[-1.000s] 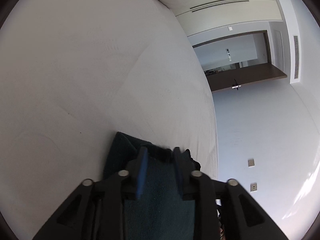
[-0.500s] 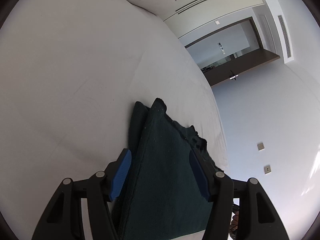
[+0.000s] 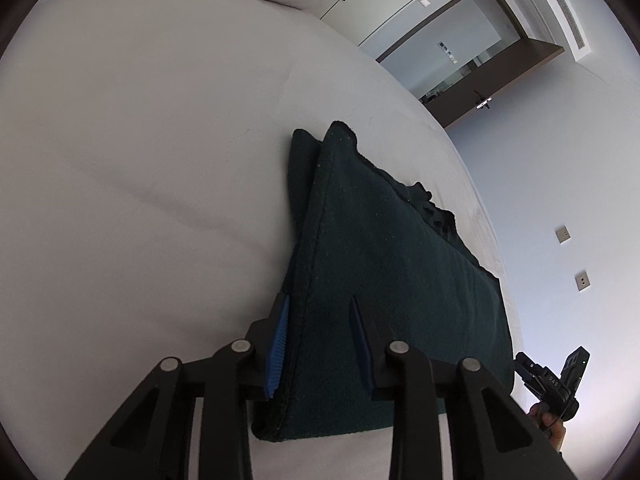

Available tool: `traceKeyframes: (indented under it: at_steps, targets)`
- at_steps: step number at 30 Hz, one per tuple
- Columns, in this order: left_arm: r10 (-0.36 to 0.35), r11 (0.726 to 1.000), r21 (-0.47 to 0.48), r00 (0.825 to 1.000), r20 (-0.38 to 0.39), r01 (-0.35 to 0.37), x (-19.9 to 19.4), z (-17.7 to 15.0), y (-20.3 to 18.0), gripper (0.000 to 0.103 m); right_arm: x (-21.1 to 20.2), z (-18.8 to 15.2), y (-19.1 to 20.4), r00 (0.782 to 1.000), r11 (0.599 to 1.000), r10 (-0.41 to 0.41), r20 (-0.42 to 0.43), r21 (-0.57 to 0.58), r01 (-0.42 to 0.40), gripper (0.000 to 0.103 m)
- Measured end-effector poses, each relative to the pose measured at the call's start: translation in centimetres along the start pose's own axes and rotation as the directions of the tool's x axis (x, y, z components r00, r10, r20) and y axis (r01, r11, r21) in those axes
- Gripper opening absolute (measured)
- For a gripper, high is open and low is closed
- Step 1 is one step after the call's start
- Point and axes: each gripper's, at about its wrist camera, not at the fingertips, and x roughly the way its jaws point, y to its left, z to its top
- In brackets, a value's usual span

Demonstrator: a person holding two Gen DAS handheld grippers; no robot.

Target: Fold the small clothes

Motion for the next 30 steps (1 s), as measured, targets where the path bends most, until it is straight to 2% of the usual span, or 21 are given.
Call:
traceKeyframes:
  at_steps: [1, 3, 5, 12, 13, 15, 16, 18, 19, 24, 30]
  targets:
    - [0.007, 1.0, 0.009, 1.0, -0.004, -0.007, 0.0, -0.1, -0.1, 0.02, 0.1, -0.2, 0.1, 1.0, 1.0, -0.01, -0.001, -0.008, 0.01, 0.053]
    - [0.019, 1.0, 0.021, 1.0, -0.02, -0.019, 0.1, -0.3, 0.0, 0.007, 0.4, -0.3, 0.2, 0.999, 0.999, -0.031, -0.014, -0.024, 0.031, 0.046]
    - [0.031, 0.999, 0.04, 0.999, -0.022, -0.03, 0.1, -0.6, -0.1, 0.006, 0.8, -0.6, 0.2, 0.998, 0.999, -0.046, -0.03, -0.028, 0.045, 0.033]
    - [0.057, 0.995, 0.086, 0.998, -0.005, -0.056, -0.8, -1.0, -0.6, 0.005, 0.7, -0.8, -0.2, 0.998, 0.997, -0.066, -0.026, -0.036, 0.065, 0.026]
    - [0.062, 0.993, 0.097, 0.998, 0.001, -0.062, -0.9, -1.1, -0.7, 0.005, 0.7, -0.8, -0.2, 0.997, 0.997, -0.07, -0.025, -0.039, 0.069, 0.021]
    - [0.071, 0.991, 0.113, 0.997, 0.013, -0.072, -1.3, -1.3, -0.9, 0.005, 0.6, -0.7, 0.0, 0.996, 0.995, -0.086, -0.016, -0.05, 0.085, 0.02]
    - [0.074, 0.99, 0.116, 0.997, 0.018, -0.076, -1.5, -1.4, -1.0, 0.005, 0.6, -0.7, 0.1, 0.996, 0.994, -0.092, -0.012, -0.055, 0.091, 0.014]
    - [0.082, 0.99, 0.11, 0.996, 0.027, -0.085, -1.9, -1.6, -0.9, 0.005, 0.4, -0.6, 0.3, 0.995, 0.992, -0.105, -0.005, -0.067, 0.104, 0.013]
    - [0.08, 0.991, 0.105, 0.996, 0.032, -0.083, -2.2, -1.7, -0.8, 0.005, 0.4, -0.7, 0.4, 0.993, 0.991, -0.114, 0.0, -0.077, 0.114, 0.008]
    - [0.083, 0.992, 0.095, 0.996, 0.025, -0.086, -2.6, -2.6, -0.3, 0.005, 0.2, -1.1, 0.6, 0.991, 0.986, -0.13, 0.003, -0.103, 0.13, 0.006]
    - [0.053, 0.998, 0.017, 0.999, -0.003, -0.053, -1.8, -2.9, 1.7, 0.005, 0.4, -1.8, -0.2, 0.993, 0.989, -0.116, -0.023, -0.098, 0.113, 0.006]
